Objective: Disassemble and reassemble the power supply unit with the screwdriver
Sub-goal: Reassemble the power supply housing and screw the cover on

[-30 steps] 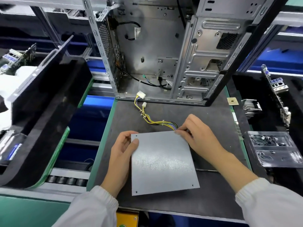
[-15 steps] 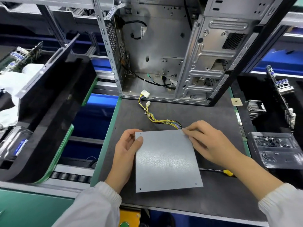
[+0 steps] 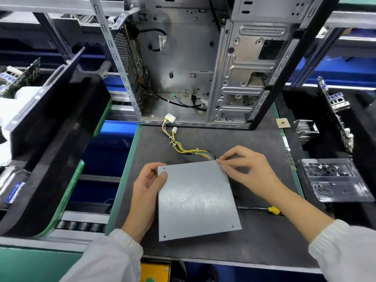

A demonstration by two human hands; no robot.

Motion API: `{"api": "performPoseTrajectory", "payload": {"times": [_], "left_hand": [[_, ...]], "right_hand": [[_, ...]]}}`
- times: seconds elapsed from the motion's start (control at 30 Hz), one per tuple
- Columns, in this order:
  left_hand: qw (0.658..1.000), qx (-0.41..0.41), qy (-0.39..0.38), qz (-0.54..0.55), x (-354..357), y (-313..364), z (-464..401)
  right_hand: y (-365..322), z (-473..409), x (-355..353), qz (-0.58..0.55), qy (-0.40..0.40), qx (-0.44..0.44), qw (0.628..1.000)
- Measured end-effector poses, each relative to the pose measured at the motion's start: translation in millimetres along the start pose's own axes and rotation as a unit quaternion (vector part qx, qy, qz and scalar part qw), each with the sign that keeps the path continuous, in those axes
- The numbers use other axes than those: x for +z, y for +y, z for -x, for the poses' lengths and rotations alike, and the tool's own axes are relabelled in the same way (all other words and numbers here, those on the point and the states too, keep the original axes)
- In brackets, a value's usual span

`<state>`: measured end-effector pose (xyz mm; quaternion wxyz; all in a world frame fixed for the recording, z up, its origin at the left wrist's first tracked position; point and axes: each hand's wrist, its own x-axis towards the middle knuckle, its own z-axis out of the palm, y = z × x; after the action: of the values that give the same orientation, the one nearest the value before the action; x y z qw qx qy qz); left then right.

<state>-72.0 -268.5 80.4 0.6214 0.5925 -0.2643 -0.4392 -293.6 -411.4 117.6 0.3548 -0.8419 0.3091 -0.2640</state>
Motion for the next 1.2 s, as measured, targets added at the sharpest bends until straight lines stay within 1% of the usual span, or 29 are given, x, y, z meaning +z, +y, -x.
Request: {"api": "performPoseTrajectory", "payload": {"times": [0.03, 0.07, 0.1, 0.17, 0.23, 0.33, 0.5, 0.67, 0.8, 0.87, 0.93, 0.97, 1.0, 1.03, 1.07, 1.1, 1.13, 1.2], "left_hand": [[1.000, 0.000, 0.001, 0.001, 0, 0, 0], [1.000, 0.000, 0.002, 0.001, 1, 0, 0], [1.000, 0.001, 0.003, 0.001, 1, 0, 0], [1.000, 0.002, 0.007, -0.001, 3, 0, 0], [1.000, 0.003, 0.012, -0.001, 4, 1, -1], [1.000, 0.003, 0.013, -0.007, 3, 1, 0], [1.000, 0.003, 0.015, -0.017, 4, 1, -1], [1.000, 0.003, 0.017, -0.017, 4, 0, -1], [1.000, 0.003, 0.017, -0.026, 3, 0, -1], [1.000, 0.003, 0.018, -0.023, 3, 1, -1], [1.000, 0.003, 0.017, -0.023, 3, 1, -1], [1.000, 0.002, 0.016, -0.024, 3, 1, -1], [1.000, 0.001, 0.016, -0.024, 3, 1, -1], [1.000, -0.001, 0.015, -0.024, 3, 1, -1], [1.000, 0.000, 0.014, -0.023, 3, 1, -1], [1.000, 0.001, 0.013, -0.024, 3, 0, -1], [1.000, 0.002, 0.010, -0.025, 2, 0, -1], [1.000, 0.005, 0.007, -0.025, 2, -1, -2]], "right_hand": [[0, -3, 0, -0.088, -0.002, 0.073, 0.993], [-1, -6, 2, -0.160, 0.000, 0.132, 0.978], [1, -8, 4, -0.203, 0.007, 0.171, 0.964], [3, -7, 9, -0.260, 0.015, 0.207, 0.943], [3, -6, 10, -0.292, 0.018, 0.214, 0.932], [2, -6, 9, -0.302, 0.014, 0.223, 0.927], [1, -9, 8, -0.286, 0.005, 0.238, 0.928], [-3, -12, 10, -0.301, 0.039, 0.237, 0.923], [-1, -8, 9, -0.294, 0.026, 0.245, 0.923], [2, -3, 7, -0.308, 0.024, 0.239, 0.921], [9, 6, 4, -0.328, 0.057, 0.243, 0.911], [14, 13, 1, -0.301, 0.083, 0.252, 0.916], [20, 19, 0, -0.231, 0.098, 0.257, 0.933], [25, 26, 0, -0.128, 0.084, 0.254, 0.955], [29, 31, 1, -0.038, 0.045, 0.244, 0.968], [32, 33, 5, 0.023, 0.001, 0.231, 0.973], [33, 35, 9, 0.052, -0.036, 0.223, 0.973], [34, 34, 15, 0.084, -0.074, 0.216, 0.970]]}}
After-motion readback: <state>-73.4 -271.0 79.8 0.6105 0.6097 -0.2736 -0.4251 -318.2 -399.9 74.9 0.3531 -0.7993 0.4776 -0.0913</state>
